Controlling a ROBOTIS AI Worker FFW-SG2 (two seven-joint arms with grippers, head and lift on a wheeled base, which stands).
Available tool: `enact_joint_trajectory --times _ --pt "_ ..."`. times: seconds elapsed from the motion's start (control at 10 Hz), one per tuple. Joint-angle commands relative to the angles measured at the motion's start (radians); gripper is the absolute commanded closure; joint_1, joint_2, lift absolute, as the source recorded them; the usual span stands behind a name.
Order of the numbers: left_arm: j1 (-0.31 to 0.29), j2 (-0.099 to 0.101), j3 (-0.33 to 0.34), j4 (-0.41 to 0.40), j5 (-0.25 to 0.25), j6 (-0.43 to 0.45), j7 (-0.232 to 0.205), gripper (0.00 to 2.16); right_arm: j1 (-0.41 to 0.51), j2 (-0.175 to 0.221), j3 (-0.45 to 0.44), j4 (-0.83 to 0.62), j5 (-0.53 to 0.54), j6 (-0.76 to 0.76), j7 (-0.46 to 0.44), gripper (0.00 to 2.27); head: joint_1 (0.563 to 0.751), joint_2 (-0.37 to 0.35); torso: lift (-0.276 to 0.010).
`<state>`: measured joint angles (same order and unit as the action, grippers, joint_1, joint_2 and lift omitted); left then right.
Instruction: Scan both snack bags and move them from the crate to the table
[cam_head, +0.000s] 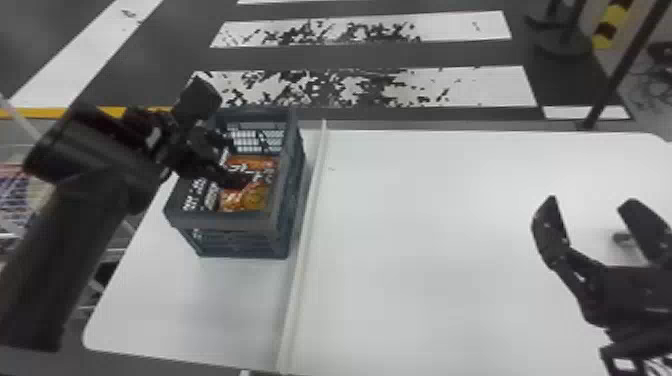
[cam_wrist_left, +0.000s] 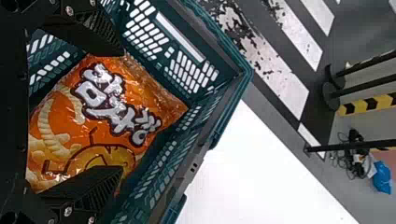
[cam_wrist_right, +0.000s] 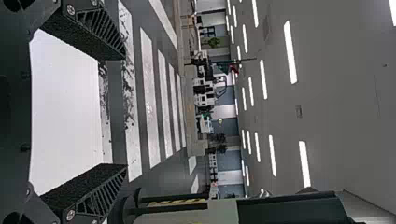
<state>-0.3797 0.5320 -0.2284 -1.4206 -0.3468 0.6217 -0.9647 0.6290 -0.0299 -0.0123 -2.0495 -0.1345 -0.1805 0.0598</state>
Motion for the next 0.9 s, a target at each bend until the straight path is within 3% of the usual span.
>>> enact_joint_trajectory --times 0.0,0.4,0.7,0.8 --pt "-0.051 -0.021 -0.051 0.106 -0.015 -0.009 0.011 0.14 -0.002 -0.004 -0.003 0.000 -0.004 0.005 0.000 0.11 0.695 0.116 -0.088" --pt "-0.139 -0.078 -0.155 0.289 -0.069 -0.015 0.017 0.14 -0.006 -0.008 -0.005 0.000 -0.011 0.011 0.002 0.11 0.695 0.106 -0.088" --pt "-0.162 -0.098 -0.184 0.354 -0.070 -0.012 0.009 0.14 -0.006 -0.010 -0.009 0.005 -0.027 0.011 0.011 0.11 0.695 0.098 -0.088" --pt "-0.169 -0.104 -0.187 0.381 -0.083 -0.009 -0.020 0.24 -0.006 -0.008 -0.009 0.011 -0.031 0.008 0.014 0.11 0.695 0.096 -0.088"
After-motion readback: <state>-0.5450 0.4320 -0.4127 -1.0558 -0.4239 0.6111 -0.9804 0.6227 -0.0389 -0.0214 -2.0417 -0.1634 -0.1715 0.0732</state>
